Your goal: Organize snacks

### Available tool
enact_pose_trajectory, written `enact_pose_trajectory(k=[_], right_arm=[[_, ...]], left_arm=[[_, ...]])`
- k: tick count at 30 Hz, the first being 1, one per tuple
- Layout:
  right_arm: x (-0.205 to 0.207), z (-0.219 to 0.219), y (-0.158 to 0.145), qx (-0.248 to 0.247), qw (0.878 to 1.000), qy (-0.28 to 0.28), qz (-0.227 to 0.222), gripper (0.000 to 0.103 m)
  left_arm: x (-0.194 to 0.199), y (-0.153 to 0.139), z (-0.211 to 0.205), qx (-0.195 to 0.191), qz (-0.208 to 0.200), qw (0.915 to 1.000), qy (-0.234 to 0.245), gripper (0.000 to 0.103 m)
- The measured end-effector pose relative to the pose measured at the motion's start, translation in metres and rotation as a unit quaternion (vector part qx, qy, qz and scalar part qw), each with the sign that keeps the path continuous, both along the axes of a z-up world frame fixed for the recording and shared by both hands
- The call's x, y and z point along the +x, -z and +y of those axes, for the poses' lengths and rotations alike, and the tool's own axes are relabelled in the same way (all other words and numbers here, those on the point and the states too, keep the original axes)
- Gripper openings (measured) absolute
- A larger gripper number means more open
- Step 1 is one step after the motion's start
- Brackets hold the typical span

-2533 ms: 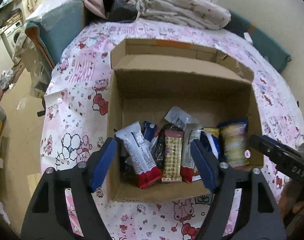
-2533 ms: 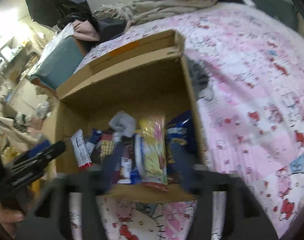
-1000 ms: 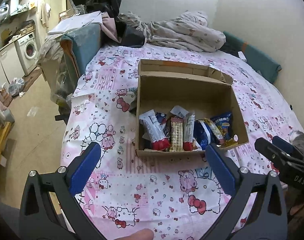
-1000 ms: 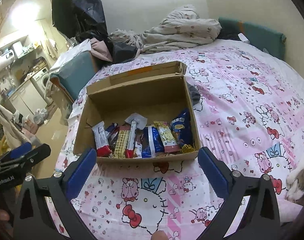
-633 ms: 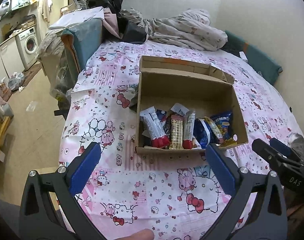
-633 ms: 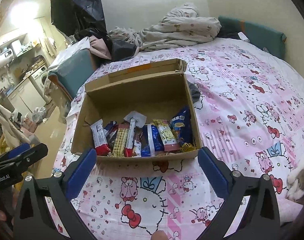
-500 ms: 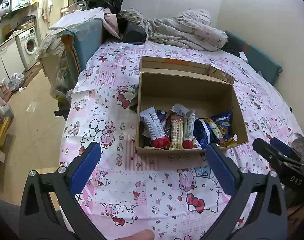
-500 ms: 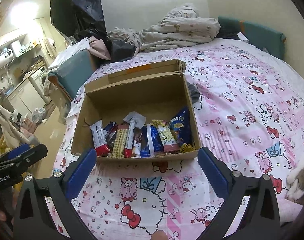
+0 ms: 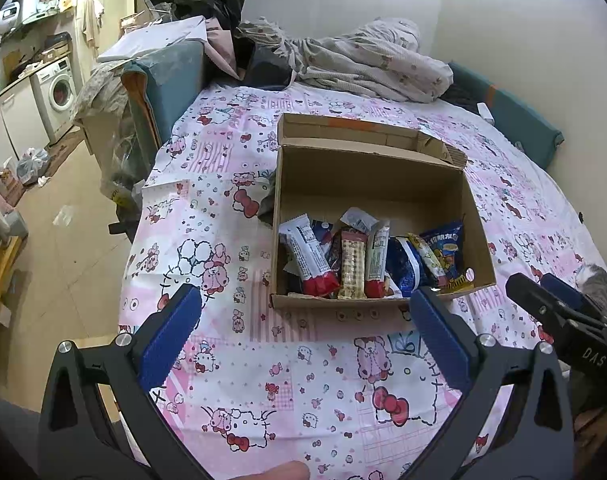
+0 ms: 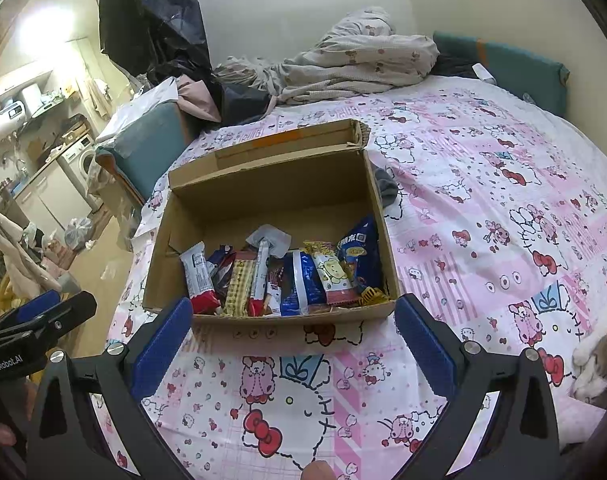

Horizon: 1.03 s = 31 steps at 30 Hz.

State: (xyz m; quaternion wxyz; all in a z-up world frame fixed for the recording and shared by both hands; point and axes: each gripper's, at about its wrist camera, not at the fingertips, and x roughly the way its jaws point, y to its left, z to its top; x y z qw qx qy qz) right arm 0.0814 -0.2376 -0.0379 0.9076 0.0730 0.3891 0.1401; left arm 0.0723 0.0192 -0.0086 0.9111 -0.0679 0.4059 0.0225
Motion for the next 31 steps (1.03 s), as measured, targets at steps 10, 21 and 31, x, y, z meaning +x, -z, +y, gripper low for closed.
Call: enact_pose_trajectory(k=[10, 21, 31], right_arm=[[-0.0002, 0.0003, 0.0003, -0.001, 1.000, 0.000, 0.000, 0.103], [-0.0003, -0.0010, -0.0003, 0.001, 1.000, 0.001, 0.002, 0.103], [-0.0012, 0.0029, 0.0000, -0.002, 1.000, -0.007, 0.000, 0.103]], left_arm=[[0.0001, -0.0006, 0.0006, 0.000, 0.000, 1.0000, -0.001, 0.103], [-0.0002, 0.0004, 0.0020, -0.001, 0.001, 1.0000, -0.004, 0.103], [0.0015, 0.0050, 0.0036, -0.016, 0.001, 0.9999, -0.001, 0.103]])
